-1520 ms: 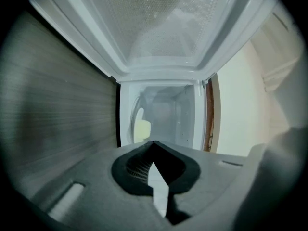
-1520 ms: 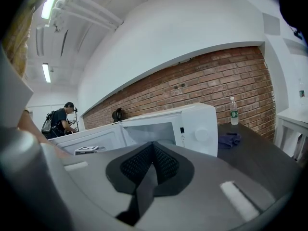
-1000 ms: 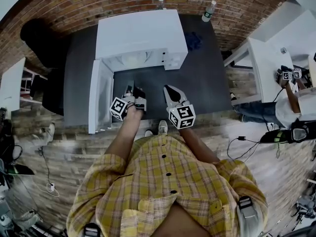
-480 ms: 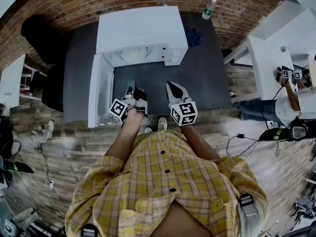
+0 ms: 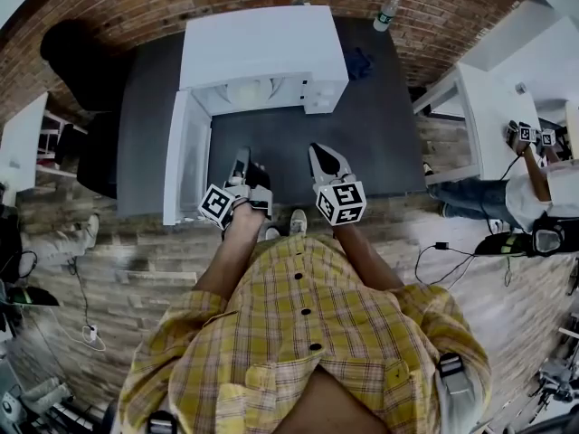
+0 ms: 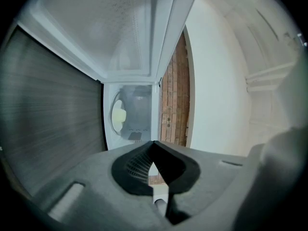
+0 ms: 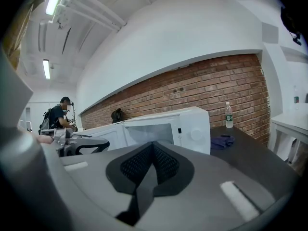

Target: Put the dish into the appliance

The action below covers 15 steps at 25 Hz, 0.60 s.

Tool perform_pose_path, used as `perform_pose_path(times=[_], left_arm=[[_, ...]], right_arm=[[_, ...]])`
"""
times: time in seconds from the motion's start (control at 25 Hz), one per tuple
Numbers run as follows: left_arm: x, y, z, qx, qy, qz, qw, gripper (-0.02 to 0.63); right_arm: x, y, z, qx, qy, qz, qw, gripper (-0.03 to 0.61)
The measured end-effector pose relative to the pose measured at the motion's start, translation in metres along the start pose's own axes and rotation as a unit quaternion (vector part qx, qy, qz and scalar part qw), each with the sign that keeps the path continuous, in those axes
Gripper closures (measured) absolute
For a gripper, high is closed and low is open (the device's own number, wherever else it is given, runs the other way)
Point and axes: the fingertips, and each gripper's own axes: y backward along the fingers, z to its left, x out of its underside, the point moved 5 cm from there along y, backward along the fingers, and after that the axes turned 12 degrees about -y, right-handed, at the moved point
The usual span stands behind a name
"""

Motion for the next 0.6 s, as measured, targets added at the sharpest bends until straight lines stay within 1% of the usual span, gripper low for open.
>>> perform_pose_path(times=[0.08,0.16,0.2,0.24,0.32,0.4,0.48,0.6], left_arm=[[0.001,0.007,0.003,-0.008,-0.004,0.002,1.0000,0.615],[0.000,0.010,0.007,-0.018,-0.018,0.009,0.9996,0.615],[0.000,0.010,0.005,-0.016,-0.027,0.012,0.9994,0.615],[0.000,0.009,0.002,-0.013,-0.039,0.016,0.9990,0.615],[0.000,0.011,0.001,-0.018,-0.081,0.031,0.9961,0.615],[0.000,0.015,0.002,-0.034,-0.141,0.055,0.9879,0.615],[0.002,0.019,0.001,-0.048,-0.204,0.083,0.9743,0.615],[0.007,0.023,-0.002,-0.054,-0.275,0.116,0.9528,0.615]], right_arm=[[0.001,0.001,-0.001,0.002,-0.002,0.001,1.000,0.575],[0.002,0.001,0.000,0.003,-0.002,0.001,1.000,0.575],[0.002,0.001,0.001,0.002,-0.002,0.001,1.000,0.575],[0.002,0.001,0.002,0.001,-0.002,0.001,1.000,0.575],[0.002,0.002,0.003,0.000,-0.002,0.002,1.000,0.575],[0.003,0.003,0.004,-0.002,-0.003,0.001,1.000,0.575],[0.004,0.004,0.006,-0.004,-0.002,0.001,1.000,0.575],[0.005,0.004,0.008,-0.007,0.000,0.003,1.000,0.575]])
